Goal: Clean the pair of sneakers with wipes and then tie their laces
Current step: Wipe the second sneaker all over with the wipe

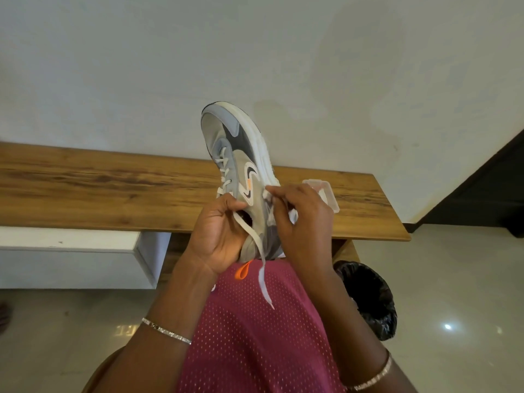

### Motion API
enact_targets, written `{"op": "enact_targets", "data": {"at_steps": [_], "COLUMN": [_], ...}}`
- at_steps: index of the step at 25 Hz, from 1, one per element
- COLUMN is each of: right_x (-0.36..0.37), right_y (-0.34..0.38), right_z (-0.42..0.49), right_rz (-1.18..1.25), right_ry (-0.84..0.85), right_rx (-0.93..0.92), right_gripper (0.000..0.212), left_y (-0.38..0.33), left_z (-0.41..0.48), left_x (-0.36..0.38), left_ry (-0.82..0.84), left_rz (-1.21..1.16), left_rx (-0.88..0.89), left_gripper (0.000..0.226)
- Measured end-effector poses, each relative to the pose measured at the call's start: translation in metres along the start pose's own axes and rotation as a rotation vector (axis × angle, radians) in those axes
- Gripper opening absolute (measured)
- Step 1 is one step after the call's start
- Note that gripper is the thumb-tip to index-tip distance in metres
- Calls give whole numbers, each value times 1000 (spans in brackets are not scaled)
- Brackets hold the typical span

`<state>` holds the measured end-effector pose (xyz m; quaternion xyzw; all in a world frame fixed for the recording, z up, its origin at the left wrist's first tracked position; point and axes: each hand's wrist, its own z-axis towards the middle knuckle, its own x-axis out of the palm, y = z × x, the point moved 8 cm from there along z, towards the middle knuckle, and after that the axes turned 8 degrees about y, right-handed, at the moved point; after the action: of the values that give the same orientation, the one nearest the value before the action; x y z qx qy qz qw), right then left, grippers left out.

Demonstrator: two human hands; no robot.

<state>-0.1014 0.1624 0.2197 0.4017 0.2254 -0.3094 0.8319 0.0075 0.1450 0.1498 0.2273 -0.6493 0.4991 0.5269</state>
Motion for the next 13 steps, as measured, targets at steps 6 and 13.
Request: {"op": "enact_targets", "data": {"at_steps": [6,13], "right_x": [6,-8], "right_y": [-1,-4], "right_z": [23,-45], "right_rz": [91,-1], "right_ry": [17,-25], "right_rx": [60,82], "right_gripper": [17,23], "left_y": [-5,-4], "left_z": [1,1], "left_x": [-2,-14], "left_ry": [18,-88], "left_rz": [36,72], "left_rx": [110,123], "left_gripper": [77,72]}}
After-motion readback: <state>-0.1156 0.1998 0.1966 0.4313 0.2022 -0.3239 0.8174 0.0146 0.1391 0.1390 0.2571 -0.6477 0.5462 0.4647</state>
